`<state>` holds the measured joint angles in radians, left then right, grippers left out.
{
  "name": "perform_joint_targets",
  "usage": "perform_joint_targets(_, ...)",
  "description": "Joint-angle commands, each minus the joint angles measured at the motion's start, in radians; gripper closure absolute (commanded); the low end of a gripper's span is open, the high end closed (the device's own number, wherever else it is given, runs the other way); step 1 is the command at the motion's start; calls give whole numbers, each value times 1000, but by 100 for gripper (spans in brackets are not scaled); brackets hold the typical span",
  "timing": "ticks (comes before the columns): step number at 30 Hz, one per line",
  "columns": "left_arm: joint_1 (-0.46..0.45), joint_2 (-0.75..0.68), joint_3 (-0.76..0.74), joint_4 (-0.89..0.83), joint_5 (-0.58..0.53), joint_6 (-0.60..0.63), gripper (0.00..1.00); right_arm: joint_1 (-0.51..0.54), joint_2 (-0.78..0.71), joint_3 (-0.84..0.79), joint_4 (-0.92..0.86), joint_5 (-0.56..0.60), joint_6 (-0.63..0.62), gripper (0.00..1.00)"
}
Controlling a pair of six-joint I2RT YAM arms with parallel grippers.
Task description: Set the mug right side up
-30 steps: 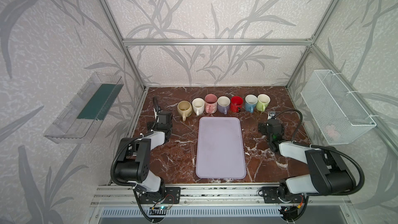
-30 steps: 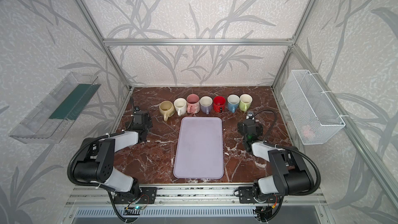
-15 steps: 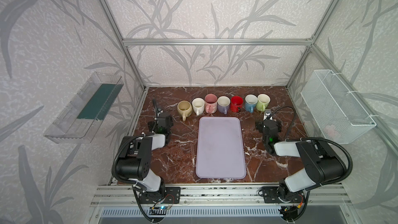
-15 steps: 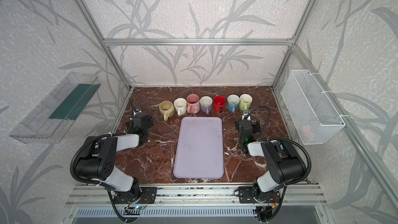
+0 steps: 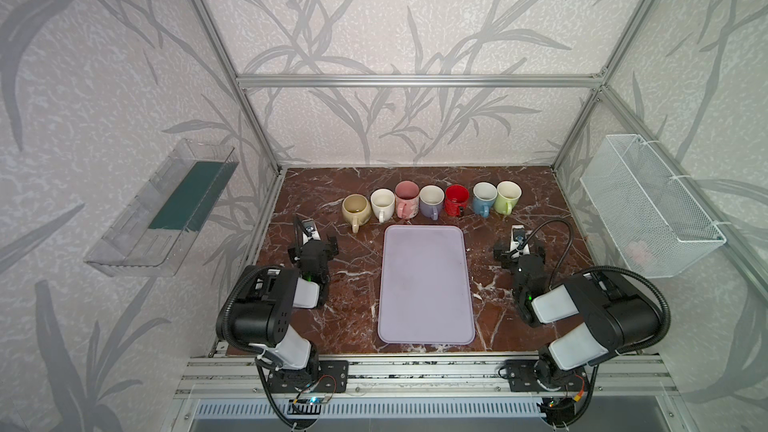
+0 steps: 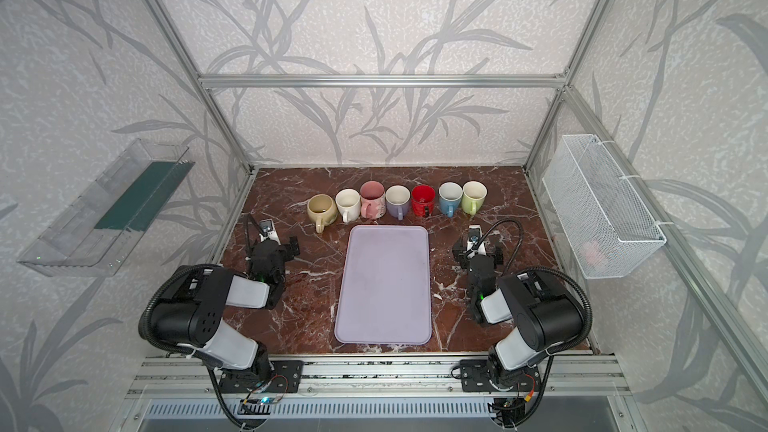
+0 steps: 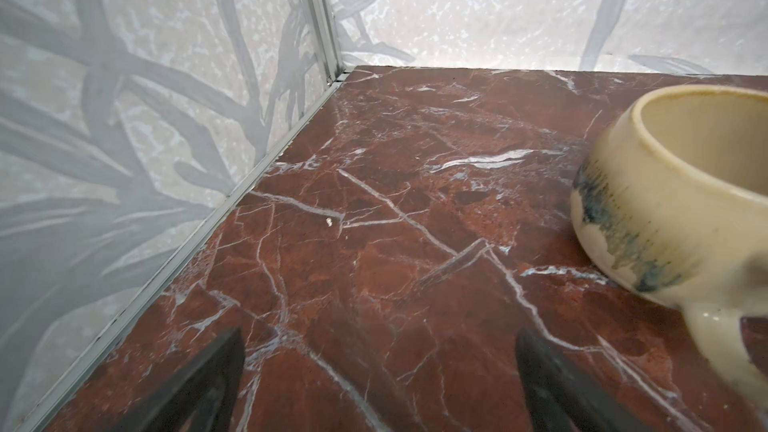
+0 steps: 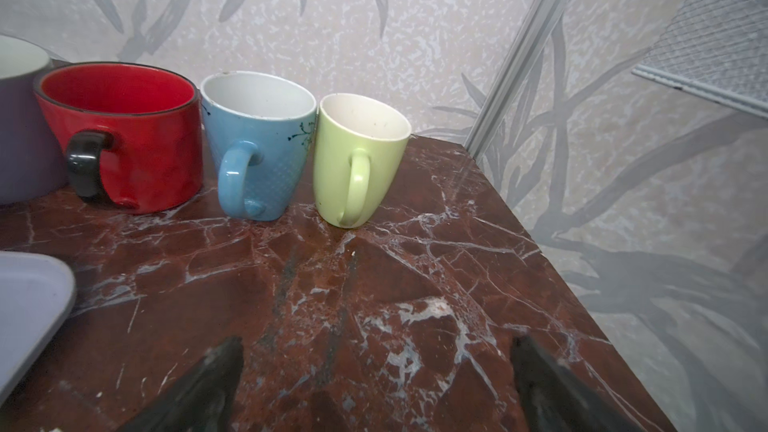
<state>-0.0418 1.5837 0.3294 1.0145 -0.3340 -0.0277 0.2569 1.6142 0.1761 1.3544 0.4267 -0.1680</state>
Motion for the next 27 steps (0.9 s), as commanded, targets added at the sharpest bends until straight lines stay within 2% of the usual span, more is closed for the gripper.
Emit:
perform_joint_targets(1, 37, -11, 42, -52, 91, -16, 1, -21, 32, 65, -29, -86, 19, 1)
perform_joint_targets(4, 41, -11, 42, -51, 95, -17, 1, -58, 1, 166, -262, -102, 64, 1)
perform_joint_targets(6, 41, -13, 41, -52, 94, -17, 1, -111, -25, 187, -349, -174, 121, 1)
perform_joint_targets(27, 37, -12, 41, -46, 89, -12, 1, -84, -12, 174, -299, -143, 87, 1)
